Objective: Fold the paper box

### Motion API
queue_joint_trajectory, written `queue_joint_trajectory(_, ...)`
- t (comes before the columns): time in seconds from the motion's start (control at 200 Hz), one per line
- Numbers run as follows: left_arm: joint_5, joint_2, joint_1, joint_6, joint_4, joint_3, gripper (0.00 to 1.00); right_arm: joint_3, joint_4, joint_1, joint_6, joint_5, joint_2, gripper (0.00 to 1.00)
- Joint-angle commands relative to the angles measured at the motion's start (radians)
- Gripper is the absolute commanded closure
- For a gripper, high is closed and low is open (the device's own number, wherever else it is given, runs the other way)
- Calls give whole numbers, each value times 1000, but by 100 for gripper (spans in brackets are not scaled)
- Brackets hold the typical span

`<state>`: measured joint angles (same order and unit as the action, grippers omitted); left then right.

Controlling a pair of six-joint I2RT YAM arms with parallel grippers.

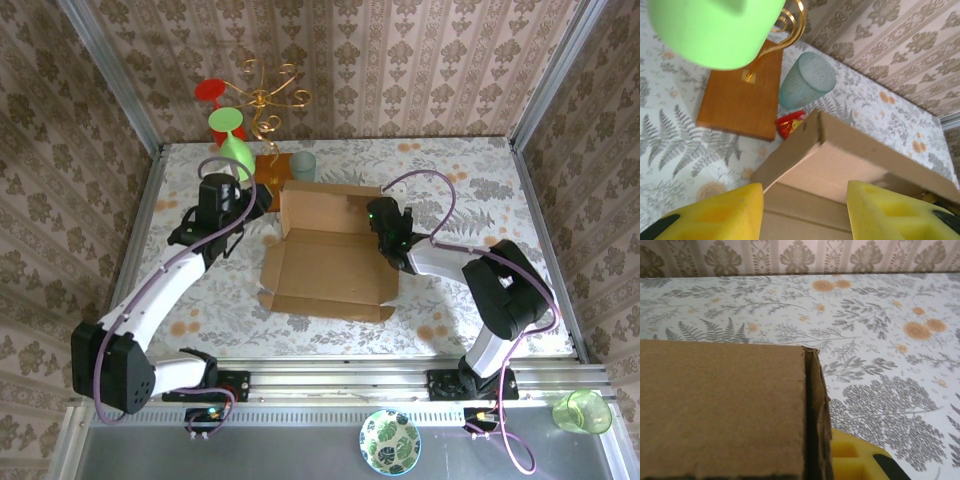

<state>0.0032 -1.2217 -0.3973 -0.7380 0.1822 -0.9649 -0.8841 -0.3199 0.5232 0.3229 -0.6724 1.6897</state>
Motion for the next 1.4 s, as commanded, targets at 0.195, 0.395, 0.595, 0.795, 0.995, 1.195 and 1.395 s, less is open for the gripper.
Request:
queue_joint_trajectory(0.195, -29, 111, -96, -128, 279, 60, 48, -41, 489, -106, 349, -13, -136, 100)
queue_joint_trajectory(0.395, 16, 175, -190, -291, 262, 147, 46, -79, 795, -196, 523, 140, -185, 100)
queue_joint_trajectory(0.595, 14, 138, -280, -346, 276, 180, 42, -84, 938, -295, 592, 247, -220, 100)
queue_joint_trajectory(0.795, 30, 50, -355, -403, -14, 314, 32, -123, 1015, -317, 624, 277, -185, 100)
queue_joint_trajectory(0.995, 30, -50, -402, -498, -291, 456, 25, -145, 1079, -360, 657, 310, -147, 100)
queue_joint_trajectory(1.195, -54, -22, -446, -494, -220, 437, 22, -164, 1103, -456, 681, 405, -137, 100)
queue_joint_trajectory(1.395, -28, -57, -441, -548, -358, 491, 22, -219, 1150, -526, 678, 527, -112, 100)
